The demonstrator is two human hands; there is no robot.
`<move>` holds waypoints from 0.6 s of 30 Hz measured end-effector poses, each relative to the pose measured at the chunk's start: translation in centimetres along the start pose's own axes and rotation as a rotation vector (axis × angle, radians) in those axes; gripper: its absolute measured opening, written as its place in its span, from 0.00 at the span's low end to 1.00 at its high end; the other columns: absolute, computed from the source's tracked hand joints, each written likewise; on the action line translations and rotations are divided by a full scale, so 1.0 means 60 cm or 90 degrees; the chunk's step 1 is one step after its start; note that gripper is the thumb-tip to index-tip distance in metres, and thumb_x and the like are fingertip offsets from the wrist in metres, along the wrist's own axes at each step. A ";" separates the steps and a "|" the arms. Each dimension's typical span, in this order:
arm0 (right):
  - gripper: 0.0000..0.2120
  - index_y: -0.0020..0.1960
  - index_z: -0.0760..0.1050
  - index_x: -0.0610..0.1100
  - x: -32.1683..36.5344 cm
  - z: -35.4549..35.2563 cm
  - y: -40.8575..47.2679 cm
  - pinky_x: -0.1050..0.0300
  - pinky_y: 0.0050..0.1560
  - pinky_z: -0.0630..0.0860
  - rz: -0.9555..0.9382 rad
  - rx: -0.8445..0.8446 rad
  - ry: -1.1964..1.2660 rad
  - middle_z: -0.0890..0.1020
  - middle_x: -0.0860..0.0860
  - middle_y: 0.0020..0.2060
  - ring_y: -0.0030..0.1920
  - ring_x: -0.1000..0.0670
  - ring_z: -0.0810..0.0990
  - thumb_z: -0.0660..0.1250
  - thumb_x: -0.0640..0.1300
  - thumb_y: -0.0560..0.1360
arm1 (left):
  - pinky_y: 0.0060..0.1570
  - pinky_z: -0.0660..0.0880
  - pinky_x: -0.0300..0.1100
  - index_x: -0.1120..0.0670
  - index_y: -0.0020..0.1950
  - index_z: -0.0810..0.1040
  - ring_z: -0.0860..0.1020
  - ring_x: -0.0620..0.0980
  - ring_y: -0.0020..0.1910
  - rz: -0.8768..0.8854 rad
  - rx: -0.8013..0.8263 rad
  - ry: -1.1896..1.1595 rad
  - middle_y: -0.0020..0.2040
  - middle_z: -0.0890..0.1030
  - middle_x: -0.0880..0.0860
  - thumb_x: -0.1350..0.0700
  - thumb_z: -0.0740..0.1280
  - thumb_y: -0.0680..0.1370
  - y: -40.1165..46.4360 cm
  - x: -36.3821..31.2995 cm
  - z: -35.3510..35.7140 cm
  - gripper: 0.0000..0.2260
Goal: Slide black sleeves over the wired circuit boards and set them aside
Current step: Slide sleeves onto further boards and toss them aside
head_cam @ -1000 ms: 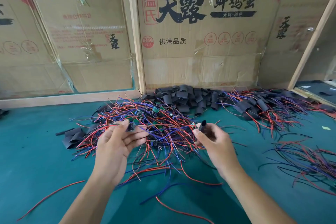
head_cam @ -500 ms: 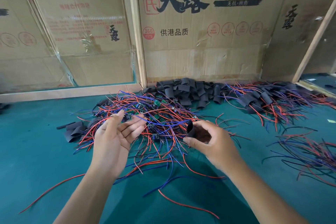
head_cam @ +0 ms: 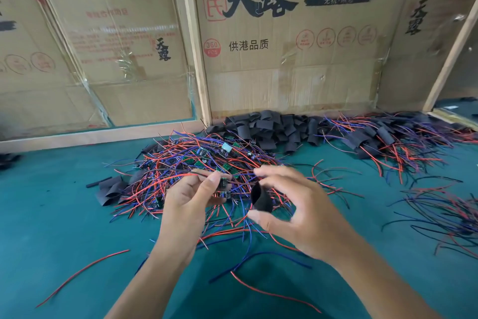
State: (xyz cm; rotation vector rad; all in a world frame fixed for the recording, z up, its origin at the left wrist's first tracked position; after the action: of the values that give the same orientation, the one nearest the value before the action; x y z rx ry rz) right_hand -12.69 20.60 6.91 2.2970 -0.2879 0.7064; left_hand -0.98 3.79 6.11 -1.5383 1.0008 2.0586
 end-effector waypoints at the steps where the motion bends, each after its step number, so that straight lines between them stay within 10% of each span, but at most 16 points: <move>1: 0.18 0.56 0.79 0.49 0.000 0.003 -0.002 0.66 0.67 0.66 0.020 0.050 0.003 0.77 0.59 0.64 0.67 0.61 0.72 0.73 0.58 0.72 | 0.41 0.81 0.42 0.54 0.44 0.84 0.84 0.52 0.45 0.001 -0.003 0.006 0.46 0.85 0.58 0.49 0.71 0.77 0.000 0.002 0.000 0.09; 18: 0.10 0.46 0.76 0.54 -0.030 0.008 -0.008 0.66 0.47 0.71 0.078 0.239 0.010 0.78 0.57 0.44 0.47 0.54 0.76 0.71 0.59 0.73 | 0.26 0.74 0.40 0.64 0.49 0.75 0.76 0.52 0.29 -0.236 -0.066 -0.002 0.43 0.84 0.63 0.58 0.66 0.82 0.008 0.016 -0.010 0.08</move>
State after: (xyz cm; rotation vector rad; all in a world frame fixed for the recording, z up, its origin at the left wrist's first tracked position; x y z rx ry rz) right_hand -13.79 20.60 5.32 2.6432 -0.3120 0.9037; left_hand -1.22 2.93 5.25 -1.6292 0.5612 1.8726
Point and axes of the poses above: each hand's wrist, its own y-axis towards the middle knuckle, its own z-axis out of the palm, x = y × z, the point moved 1 cm from there along y, towards the middle knuckle
